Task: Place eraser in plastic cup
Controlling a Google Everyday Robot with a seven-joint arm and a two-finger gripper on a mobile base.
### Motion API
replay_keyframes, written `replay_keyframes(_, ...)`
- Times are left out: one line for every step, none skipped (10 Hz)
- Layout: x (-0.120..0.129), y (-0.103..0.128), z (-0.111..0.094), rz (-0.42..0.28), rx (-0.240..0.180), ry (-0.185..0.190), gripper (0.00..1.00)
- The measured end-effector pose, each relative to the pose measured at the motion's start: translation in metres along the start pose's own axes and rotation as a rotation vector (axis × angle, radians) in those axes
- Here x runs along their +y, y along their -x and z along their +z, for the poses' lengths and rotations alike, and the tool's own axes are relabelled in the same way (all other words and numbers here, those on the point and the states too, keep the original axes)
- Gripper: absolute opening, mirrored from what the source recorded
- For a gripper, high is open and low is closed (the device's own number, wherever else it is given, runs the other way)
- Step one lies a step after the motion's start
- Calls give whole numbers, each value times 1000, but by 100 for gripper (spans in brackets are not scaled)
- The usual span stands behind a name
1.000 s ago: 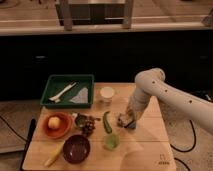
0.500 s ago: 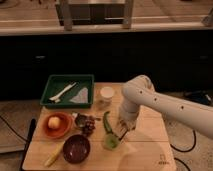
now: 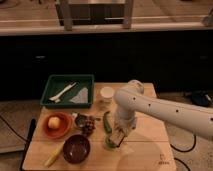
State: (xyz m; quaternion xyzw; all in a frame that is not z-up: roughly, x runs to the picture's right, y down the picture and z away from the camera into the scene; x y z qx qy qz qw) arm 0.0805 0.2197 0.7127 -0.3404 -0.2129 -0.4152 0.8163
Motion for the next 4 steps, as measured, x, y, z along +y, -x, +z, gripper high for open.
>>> replay_keyframes(-1, 6, 2, -16, 6, 4, 0)
replay_keyframes(-1, 14, 4, -35, 11, 9, 0)
replay_keyframes(-2, 22, 4, -55, 17, 12, 0)
replay_keyframes(-2, 28, 5, -73, 19, 15, 0)
